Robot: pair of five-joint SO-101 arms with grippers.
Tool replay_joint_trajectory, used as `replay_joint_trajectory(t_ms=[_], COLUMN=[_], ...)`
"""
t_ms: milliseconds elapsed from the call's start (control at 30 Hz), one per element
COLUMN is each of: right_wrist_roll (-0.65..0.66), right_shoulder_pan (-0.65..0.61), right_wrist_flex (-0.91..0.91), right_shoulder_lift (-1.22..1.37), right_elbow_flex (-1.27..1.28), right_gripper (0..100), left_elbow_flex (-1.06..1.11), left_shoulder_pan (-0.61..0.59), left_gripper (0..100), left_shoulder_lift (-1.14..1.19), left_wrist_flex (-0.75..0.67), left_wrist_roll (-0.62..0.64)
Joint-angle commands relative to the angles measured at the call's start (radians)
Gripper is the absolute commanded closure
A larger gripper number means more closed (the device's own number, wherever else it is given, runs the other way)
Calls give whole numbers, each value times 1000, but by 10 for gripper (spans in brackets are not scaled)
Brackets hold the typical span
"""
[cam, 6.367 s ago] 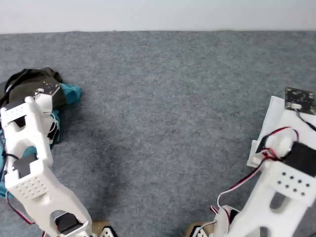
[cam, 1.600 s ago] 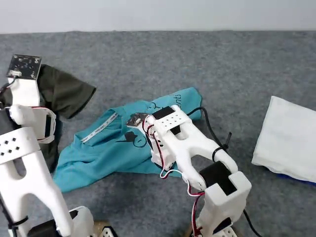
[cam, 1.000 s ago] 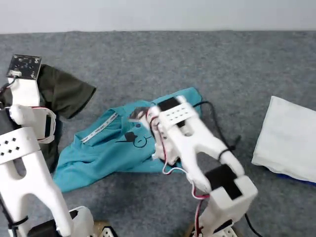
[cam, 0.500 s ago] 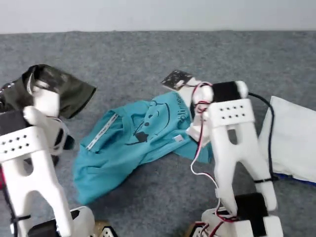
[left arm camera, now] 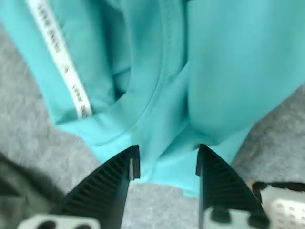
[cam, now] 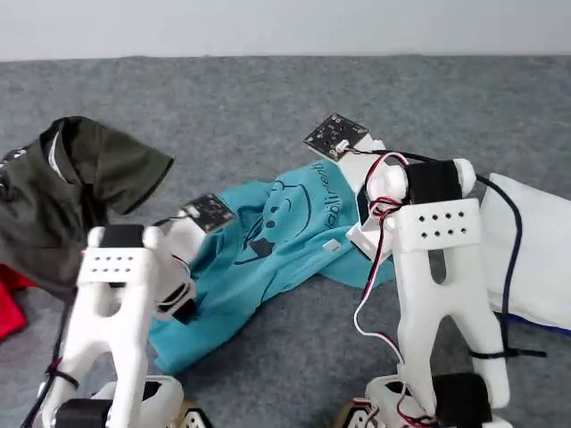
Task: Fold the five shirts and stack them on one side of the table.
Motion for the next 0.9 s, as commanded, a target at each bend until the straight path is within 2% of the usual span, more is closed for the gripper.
replay_joint_trajectory(t_ms=[0, 200, 400, 633, 867], right_wrist_roll=[0, -2, -2, 8, 9], right_shoulder_pan=[15, 15, 33, 162, 177], right_wrist_flex=[21, 21, 25, 25, 19], right_shoulder_lift=[-44, -44, -45, -45, -47], right_elbow_flex=[-52, -52, -52, -52, -58], right_gripper=[988, 988, 988, 988, 988], left_elbow_flex=[19, -27, -278, -542, -690], left_shoulder_pan=[31, 23, -71, -189, -253], left_gripper=[801, 802, 833, 833, 831], left_shoulder_lift=[0, 235, 443, 534, 560], left_wrist_flex=[-89, -184, -184, -183, -140], left_wrist_roll=[-15, -11, 23, 23, 23])
